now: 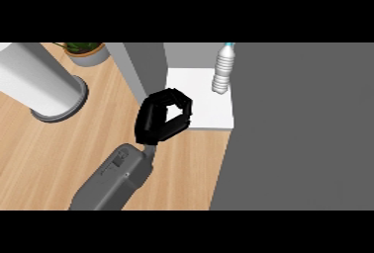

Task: Pick up the bottled water, place it into the cabinet and close the cabinet

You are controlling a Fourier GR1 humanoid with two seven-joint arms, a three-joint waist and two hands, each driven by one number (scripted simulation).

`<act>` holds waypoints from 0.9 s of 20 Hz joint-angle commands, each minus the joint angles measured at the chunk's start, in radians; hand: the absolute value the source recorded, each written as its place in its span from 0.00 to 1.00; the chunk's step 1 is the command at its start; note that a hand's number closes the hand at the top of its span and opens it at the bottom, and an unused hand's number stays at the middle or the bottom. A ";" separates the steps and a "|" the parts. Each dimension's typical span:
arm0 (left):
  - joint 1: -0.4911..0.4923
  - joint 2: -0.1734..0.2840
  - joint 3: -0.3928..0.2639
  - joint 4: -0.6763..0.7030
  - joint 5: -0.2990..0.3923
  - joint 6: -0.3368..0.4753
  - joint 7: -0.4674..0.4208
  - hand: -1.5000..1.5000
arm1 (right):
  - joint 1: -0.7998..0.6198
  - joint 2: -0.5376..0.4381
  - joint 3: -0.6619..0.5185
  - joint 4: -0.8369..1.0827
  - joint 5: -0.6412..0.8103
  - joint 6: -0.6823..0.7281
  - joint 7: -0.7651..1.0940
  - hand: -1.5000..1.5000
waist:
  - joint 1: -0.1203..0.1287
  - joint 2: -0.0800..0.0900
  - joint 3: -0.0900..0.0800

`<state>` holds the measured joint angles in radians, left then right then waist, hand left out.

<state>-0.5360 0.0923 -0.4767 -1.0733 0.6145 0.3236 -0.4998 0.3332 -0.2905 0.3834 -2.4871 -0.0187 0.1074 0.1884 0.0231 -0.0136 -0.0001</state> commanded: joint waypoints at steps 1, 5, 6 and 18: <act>0.151 0.023 -0.053 -0.172 -0.030 0.047 0.014 1.00 | -0.015 -0.069 0.064 -0.103 0.063 0.051 0.111 1.00 | -0.002 0.003 -0.001; 0.319 0.147 -0.060 -0.390 -0.047 0.054 0.043 1.00 | -0.048 -0.018 0.184 -0.098 0.039 0.021 0.214 1.00 | -0.002 0.005 -0.001; 0.378 0.148 -0.072 -0.431 -0.060 0.066 0.021 1.00 | -0.086 -0.034 0.113 -0.100 -0.035 0.040 0.237 1.00 | -0.002 0.008 0.000; 0.645 0.297 0.024 -0.645 -0.027 -0.033 0.000 1.00 | -0.320 0.247 0.515 0.023 0.163 -0.099 0.461 1.00 | -0.014 0.008 -0.002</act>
<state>0.0368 0.3761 -0.4742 -1.7048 0.5796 0.3183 -0.4668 0.0872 -0.1411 0.7234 -2.4506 0.0520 0.0464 0.5719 0.0137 -0.0050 -0.0012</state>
